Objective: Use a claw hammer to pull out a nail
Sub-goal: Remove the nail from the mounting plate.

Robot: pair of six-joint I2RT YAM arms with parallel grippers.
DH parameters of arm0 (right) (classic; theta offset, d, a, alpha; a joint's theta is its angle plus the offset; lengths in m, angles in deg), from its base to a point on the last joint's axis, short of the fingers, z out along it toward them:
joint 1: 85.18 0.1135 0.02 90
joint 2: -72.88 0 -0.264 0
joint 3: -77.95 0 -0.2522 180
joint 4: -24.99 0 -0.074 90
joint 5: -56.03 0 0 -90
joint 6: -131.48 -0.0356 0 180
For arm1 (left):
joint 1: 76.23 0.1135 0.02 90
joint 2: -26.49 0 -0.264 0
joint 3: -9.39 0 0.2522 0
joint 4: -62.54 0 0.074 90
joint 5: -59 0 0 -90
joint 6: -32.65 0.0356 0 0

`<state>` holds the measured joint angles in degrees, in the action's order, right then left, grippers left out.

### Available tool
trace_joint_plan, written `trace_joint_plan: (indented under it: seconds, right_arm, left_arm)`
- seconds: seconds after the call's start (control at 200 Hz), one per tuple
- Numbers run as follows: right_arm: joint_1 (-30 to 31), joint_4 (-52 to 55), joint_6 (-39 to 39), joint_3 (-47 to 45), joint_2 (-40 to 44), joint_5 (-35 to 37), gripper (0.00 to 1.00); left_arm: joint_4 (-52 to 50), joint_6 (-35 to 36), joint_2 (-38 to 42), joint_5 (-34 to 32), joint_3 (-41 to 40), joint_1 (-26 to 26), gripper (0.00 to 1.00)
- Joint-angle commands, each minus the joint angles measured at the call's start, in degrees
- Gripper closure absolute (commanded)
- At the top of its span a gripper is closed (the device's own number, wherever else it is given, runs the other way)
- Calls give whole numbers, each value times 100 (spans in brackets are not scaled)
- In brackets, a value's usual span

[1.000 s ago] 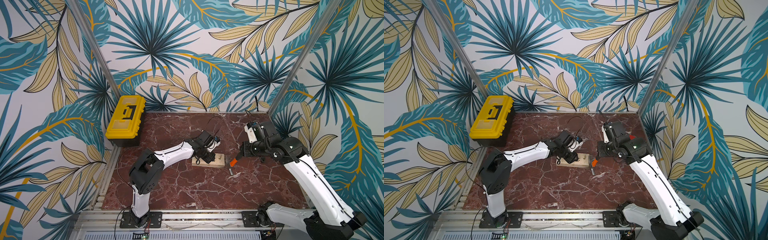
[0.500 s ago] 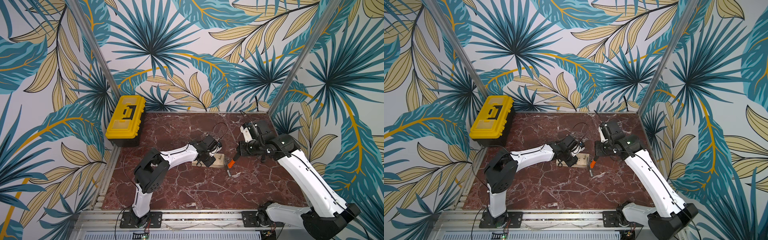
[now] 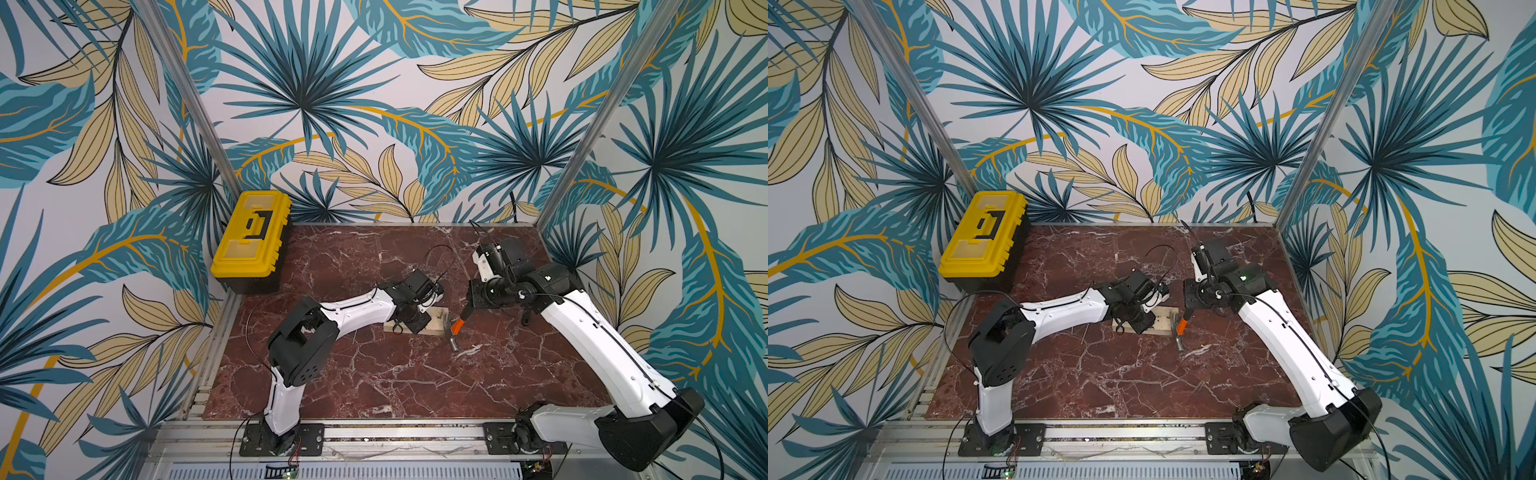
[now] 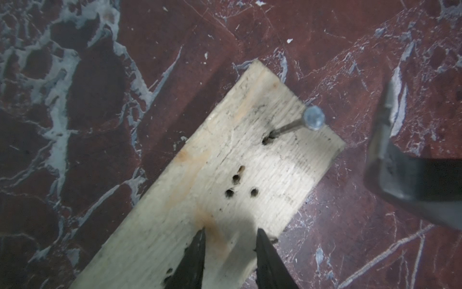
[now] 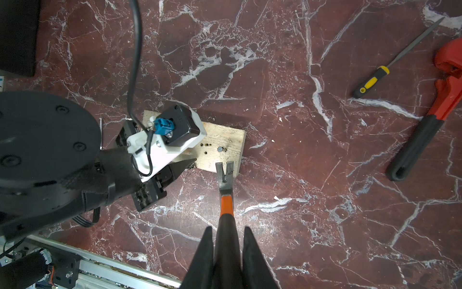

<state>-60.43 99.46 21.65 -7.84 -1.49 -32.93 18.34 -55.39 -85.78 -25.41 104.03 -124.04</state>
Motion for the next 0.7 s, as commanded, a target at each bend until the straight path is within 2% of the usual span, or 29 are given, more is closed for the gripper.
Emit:
trace_joint_plan:
  seconds: [0.0,0.696]
  right_arm:
    - [-1,-394,-13,-6,-24,-44,100]
    - [-1,-602,12,68,-345,38,100]
  left_arm:
    - [-151,8,-198,169,-191,-14,65]
    - [-155,-24,-249,196,-209,-9,65]
